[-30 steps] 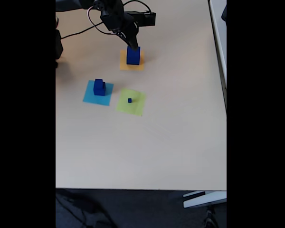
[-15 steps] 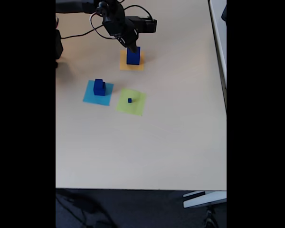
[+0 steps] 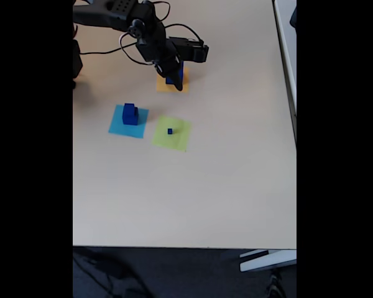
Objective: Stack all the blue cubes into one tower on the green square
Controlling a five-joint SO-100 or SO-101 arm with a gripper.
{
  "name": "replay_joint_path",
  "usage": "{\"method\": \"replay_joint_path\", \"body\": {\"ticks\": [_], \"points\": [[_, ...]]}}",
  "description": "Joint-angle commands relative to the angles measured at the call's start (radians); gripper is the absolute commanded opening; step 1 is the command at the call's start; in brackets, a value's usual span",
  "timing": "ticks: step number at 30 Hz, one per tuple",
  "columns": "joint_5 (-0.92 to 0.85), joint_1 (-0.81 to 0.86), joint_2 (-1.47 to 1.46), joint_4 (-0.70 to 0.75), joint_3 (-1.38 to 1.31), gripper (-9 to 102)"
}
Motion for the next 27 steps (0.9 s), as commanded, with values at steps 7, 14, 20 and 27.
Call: {"method": "replay_joint_path", "body": {"ticks": [7, 14, 20, 27], "points": [[0.063, -0.012, -0.078, -0.015, -0.118, 31], [0.041, -0.006, -0.202, 0.055, -0.299, 35], [0.0, 0.011, -0.232, 0.092, -0.396, 36], [-0.006, -0.002, -0.199, 0.092, -0.347, 37]]}}
